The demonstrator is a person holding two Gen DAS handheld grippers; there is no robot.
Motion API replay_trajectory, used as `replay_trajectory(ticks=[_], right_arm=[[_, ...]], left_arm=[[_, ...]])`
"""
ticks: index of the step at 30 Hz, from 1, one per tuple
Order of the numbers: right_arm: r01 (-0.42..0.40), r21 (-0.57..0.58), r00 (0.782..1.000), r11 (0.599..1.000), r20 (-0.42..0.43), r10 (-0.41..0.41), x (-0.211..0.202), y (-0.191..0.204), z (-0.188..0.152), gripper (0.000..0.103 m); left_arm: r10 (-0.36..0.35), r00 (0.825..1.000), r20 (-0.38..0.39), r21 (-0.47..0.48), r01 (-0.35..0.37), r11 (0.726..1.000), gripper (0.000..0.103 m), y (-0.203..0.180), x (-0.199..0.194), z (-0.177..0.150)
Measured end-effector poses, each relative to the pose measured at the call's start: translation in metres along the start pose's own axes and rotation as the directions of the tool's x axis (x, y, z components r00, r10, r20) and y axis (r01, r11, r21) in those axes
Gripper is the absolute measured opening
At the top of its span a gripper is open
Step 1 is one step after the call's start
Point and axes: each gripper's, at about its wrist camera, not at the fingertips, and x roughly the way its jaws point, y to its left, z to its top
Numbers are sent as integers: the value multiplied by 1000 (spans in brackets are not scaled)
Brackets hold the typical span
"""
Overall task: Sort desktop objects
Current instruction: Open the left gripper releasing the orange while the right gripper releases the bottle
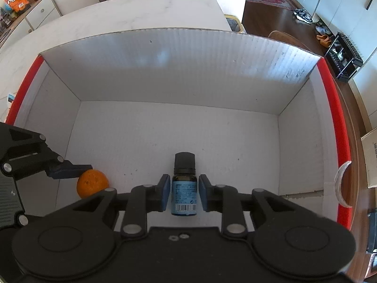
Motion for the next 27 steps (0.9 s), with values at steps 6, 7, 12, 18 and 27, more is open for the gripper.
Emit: replay_trajectory(ticks=[6, 7, 12, 18, 27], right_arm=[[-7, 22, 1000, 1000, 16, 7, -2, -3, -2, 41], [-11, 26, 1000, 1000, 23, 10, -3, -3, -3, 45], [-27, 32, 998, 999, 53, 25, -14, -8, -5, 62], [-34, 35, 996, 999, 80, 32, -22, -8, -5, 74], [-75, 59, 991, 995, 119, 67, -41, -11, -8, 79]], left_arm=[[24, 999, 23, 6, -24, 1000, 45, 1, -6, -2], [25, 999, 26, 5, -26, 1000, 54, 1, -7, -3], [7, 998, 61, 2, -7, 1000, 69, 1, -17, -8], [8, 995, 97, 3, -8, 1000, 77, 0, -26, -16], [-9, 987, 161, -49, 17, 999, 85, 15, -43, -25]])
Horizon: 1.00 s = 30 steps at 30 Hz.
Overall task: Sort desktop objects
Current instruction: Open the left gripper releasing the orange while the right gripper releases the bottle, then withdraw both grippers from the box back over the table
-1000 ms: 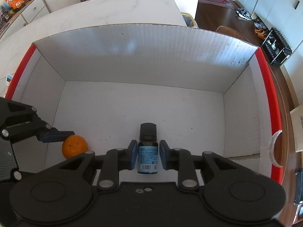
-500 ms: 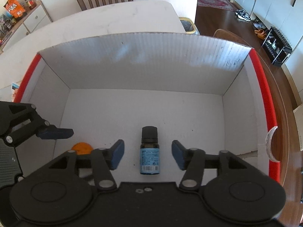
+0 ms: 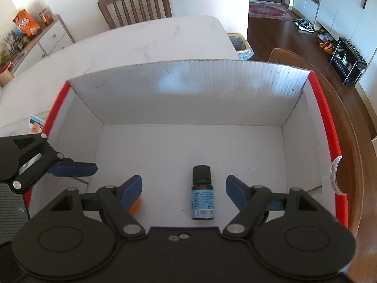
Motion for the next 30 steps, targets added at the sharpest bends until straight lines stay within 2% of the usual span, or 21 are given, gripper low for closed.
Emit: replay_trajectory(ticks=[3, 4, 7, 10, 15, 19, 23, 30], right_arm=[[-12, 3, 1000, 1000, 14, 12, -7, 1, 0, 81], [-13, 5, 1000, 1000, 18, 13, -10, 1, -1, 81], [-28, 16, 999, 999, 37, 28, -17, 2, -2, 83], [-49, 31, 997, 998, 63, 47, -29, 1, -3, 85], [-82, 56, 992, 995, 98, 76, -42, 4, -5, 86], [-107, 57, 986, 993, 135, 98, -55, 11, -10, 87], [-132, 42, 976, 990, 182, 122, -70, 17, -14, 89], [-177, 6, 957, 984, 236, 171, -94, 31, -21, 93]], left_arm=[[-11, 1000, 25, -26, 12, 1000, 88, 0, -7, 0], [-12, 999, 36, -34, 14, 999, 90, -5, -7, -12], [-35, 997, 68, -56, 39, 998, 100, 3, -13, -8], [-42, 994, 104, -69, 50, 996, 101, 5, -28, -24], [-56, 986, 157, -90, 71, 993, 101, -3, -28, -21], [-24, 979, 203, -71, 39, 997, 101, -6, -43, -24], [23, 963, 270, -71, -4, 997, 101, -10, -59, -34], [60, 935, 350, -130, -15, 991, 101, -4, -87, -51]])
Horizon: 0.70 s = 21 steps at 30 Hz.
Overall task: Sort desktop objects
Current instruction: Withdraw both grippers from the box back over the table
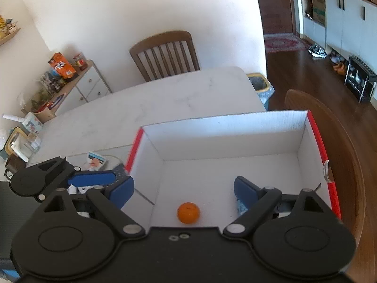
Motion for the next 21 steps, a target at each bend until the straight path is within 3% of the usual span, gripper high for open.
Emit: replay_trajectory(ticks=[9, 21], right_arm=[[-16, -70, 997, 997, 72, 21, -24, 36, -9, 96], [-2, -142, 986, 990, 167, 26, -37, 103, -30, 100]], left_arm=[[0, 999, 50, -132, 7, 991, 101, 36, -42, -22], [52, 993, 105, -173, -33, 984, 103, 78, -101, -72]])
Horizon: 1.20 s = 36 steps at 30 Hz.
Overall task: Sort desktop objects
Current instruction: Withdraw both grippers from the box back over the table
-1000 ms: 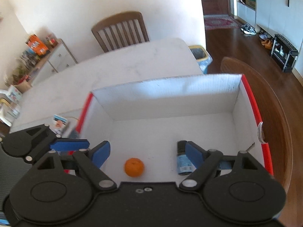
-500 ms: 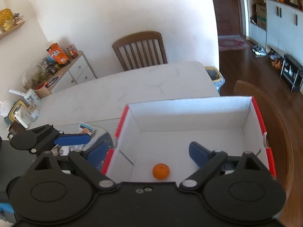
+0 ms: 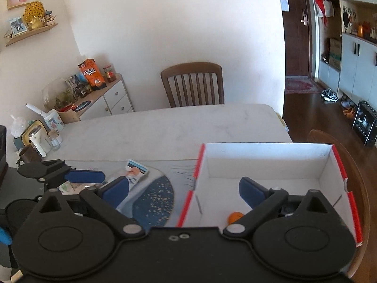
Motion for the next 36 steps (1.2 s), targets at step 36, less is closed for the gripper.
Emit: replay_trajectory(ticks=[36], right_arm=[[-93, -102, 996, 990, -20, 92, 49, 187, -42, 102]], left_arm=[[256, 966, -25, -221, -255, 941, 103, 165, -121, -144]])
